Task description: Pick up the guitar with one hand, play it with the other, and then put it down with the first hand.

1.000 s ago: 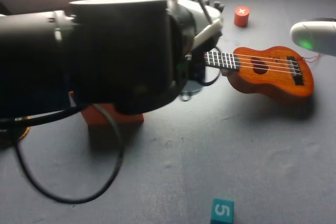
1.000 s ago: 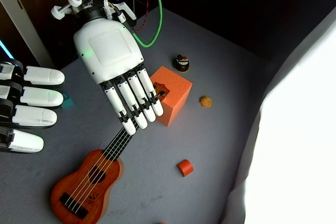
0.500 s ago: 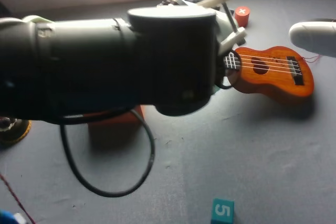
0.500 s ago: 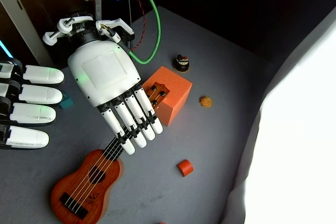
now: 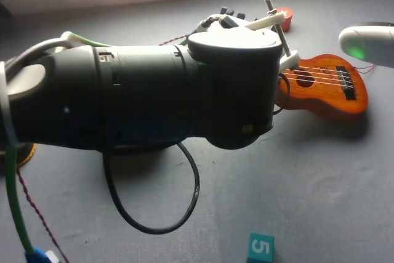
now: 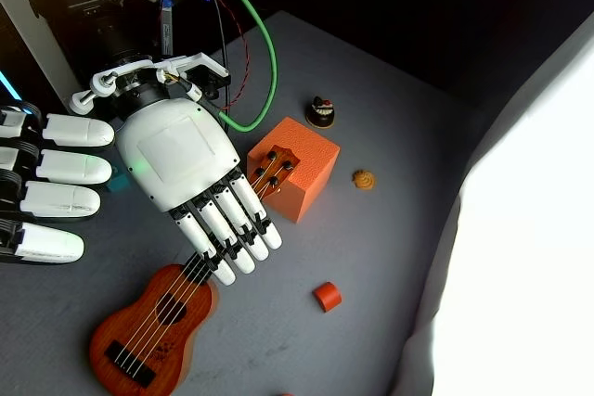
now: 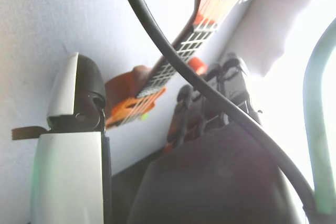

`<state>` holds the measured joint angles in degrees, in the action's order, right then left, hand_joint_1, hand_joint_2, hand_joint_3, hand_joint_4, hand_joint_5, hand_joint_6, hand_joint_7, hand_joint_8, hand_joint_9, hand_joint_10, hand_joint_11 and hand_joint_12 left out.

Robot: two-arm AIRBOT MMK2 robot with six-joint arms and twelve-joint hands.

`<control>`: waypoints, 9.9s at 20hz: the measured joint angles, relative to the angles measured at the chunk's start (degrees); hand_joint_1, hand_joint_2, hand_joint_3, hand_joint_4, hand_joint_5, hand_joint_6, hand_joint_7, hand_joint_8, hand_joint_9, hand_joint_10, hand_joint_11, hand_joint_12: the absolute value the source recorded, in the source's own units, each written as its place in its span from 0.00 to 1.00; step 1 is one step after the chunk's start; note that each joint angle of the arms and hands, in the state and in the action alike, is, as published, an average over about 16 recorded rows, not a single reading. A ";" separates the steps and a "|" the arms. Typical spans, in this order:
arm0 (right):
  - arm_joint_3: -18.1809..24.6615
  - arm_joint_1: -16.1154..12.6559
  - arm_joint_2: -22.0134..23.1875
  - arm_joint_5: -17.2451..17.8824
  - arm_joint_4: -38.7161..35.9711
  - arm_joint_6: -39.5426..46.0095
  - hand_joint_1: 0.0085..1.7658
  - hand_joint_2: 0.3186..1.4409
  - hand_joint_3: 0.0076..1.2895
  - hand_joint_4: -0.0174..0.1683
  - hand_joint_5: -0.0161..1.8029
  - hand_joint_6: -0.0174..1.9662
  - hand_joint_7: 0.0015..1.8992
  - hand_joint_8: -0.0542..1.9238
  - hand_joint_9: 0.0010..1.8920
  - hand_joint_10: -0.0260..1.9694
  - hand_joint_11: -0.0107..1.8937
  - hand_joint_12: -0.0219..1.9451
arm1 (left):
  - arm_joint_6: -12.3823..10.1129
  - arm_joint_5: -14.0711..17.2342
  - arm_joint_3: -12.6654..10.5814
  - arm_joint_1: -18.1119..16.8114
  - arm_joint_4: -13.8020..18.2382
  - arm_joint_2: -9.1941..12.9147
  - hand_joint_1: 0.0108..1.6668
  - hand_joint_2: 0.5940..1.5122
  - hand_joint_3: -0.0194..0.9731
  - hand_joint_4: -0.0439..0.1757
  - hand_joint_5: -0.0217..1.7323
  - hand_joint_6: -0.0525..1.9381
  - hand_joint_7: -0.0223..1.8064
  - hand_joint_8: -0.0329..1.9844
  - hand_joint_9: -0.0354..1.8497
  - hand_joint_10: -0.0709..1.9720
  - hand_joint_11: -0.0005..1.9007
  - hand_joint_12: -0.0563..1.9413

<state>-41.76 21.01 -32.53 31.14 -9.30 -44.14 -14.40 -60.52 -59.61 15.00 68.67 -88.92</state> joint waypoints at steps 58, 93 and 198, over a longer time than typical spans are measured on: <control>-5.83 -1.40 1.50 -2.29 -10.89 12.97 0.14 0.89 0.01 0.11 0.07 0.03 0.08 0.04 0.01 0.21 0.02 0.49 | -4.13 8.43 -9.67 4.22 3.61 -3.92 0.87 0.54 0.01 0.22 0.72 0.98 0.73 1.00 0.78 0.97 0.78 1.00; -7.06 0.41 -0.53 -6.93 -48.69 41.46 0.10 0.90 0.01 0.11 0.05 0.03 0.05 0.04 0.01 0.09 0.02 0.21 | 0.72 12.82 4.44 -5.22 -6.54 10.22 0.86 0.55 0.00 0.21 0.69 0.98 0.71 1.00 0.74 0.96 0.74 1.00; -6.08 -3.21 0.13 -4.15 -25.98 26.65 0.11 0.91 0.01 0.08 0.02 0.19 0.07 0.02 0.01 0.18 0.02 0.43 | -19.89 -10.19 7.73 10.35 3.08 4.39 0.66 0.51 0.00 0.22 0.65 0.97 0.69 0.97 0.72 0.96 0.72 0.99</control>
<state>-47.84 17.80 -32.40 26.99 -35.29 -17.50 -34.29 -70.71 -51.87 25.35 71.75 -84.53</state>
